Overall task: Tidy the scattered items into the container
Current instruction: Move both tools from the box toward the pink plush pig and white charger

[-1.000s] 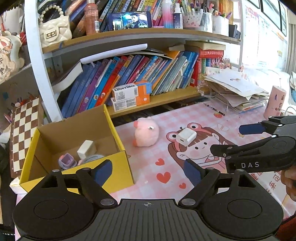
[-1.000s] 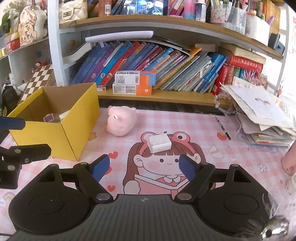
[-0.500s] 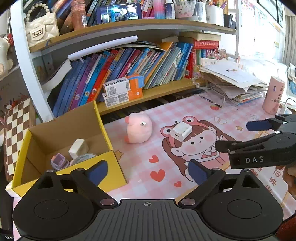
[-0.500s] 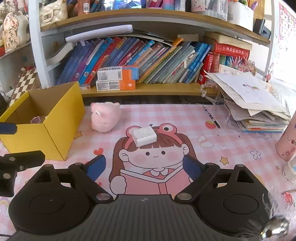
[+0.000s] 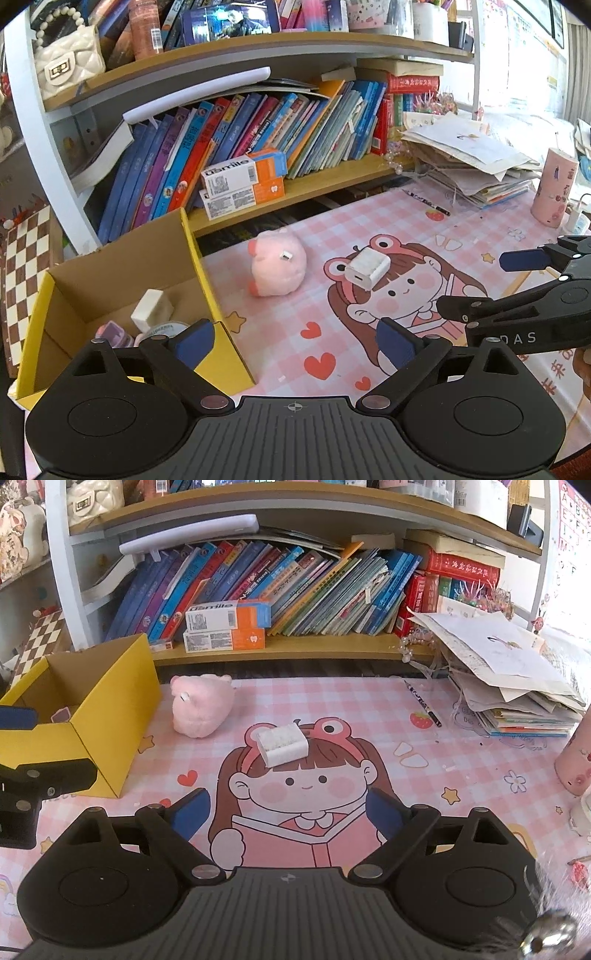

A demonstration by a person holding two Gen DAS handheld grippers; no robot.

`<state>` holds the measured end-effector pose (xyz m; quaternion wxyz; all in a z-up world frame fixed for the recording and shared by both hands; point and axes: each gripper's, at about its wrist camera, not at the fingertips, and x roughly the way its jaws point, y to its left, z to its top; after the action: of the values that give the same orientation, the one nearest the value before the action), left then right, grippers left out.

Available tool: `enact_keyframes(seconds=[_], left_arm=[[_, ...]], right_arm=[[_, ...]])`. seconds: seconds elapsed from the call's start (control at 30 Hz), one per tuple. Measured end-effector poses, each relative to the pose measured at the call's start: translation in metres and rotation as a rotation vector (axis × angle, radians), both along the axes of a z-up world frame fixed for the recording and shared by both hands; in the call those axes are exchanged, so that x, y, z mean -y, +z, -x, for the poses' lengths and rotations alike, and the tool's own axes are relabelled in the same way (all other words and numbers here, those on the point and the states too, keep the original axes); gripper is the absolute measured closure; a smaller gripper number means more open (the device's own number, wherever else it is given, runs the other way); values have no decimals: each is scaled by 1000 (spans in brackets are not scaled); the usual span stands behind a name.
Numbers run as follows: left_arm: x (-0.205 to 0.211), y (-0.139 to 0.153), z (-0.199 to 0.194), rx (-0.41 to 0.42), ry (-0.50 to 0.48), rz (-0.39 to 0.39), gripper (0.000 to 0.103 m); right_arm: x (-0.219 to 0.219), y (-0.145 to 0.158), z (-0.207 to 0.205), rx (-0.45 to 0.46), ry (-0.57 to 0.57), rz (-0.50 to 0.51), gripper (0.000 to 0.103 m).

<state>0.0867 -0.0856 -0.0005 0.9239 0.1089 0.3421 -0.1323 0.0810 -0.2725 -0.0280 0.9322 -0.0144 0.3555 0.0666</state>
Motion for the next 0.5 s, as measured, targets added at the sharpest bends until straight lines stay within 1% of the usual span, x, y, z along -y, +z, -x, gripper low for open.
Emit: enact_keyframes(seconds=[0.5], left_arm=[[1,-13,-25,-27,0,-25,7]], right_arm=[[-2,-14,-23,-40,19,29,11]])
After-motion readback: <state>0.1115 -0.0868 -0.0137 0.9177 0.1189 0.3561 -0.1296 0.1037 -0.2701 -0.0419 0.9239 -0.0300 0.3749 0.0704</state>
